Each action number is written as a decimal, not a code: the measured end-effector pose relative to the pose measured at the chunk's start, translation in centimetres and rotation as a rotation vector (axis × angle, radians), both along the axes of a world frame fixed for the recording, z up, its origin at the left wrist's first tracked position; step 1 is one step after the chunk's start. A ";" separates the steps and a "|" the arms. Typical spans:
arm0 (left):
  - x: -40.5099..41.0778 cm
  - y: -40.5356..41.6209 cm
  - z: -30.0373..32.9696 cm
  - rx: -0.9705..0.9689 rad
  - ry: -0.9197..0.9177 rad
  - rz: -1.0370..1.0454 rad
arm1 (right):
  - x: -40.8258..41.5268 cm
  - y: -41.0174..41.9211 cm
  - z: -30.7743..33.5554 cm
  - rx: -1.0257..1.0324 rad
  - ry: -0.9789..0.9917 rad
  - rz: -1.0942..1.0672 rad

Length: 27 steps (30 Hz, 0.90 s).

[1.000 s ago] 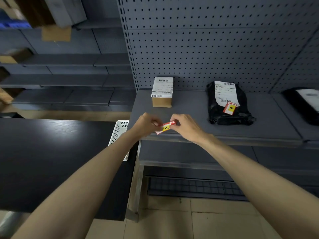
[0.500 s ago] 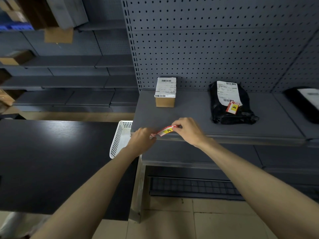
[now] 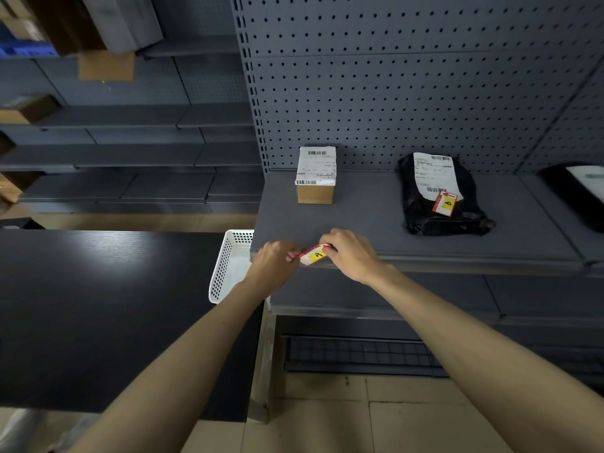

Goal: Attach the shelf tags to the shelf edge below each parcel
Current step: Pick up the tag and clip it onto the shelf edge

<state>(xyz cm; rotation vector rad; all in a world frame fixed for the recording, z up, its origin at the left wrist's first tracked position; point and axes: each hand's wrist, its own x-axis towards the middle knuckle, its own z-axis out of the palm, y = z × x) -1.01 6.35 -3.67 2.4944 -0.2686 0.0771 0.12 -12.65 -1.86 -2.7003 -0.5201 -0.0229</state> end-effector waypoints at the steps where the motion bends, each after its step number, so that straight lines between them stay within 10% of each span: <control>1: -0.1 -0.1 0.1 0.023 -0.015 -0.011 | 0.1 0.1 0.0 -0.012 -0.012 0.001; 27: 4.4 -23.0 6.8 0.215 -0.216 -0.109 | -0.1 -22.9 4.7 -0.196 -0.227 -0.216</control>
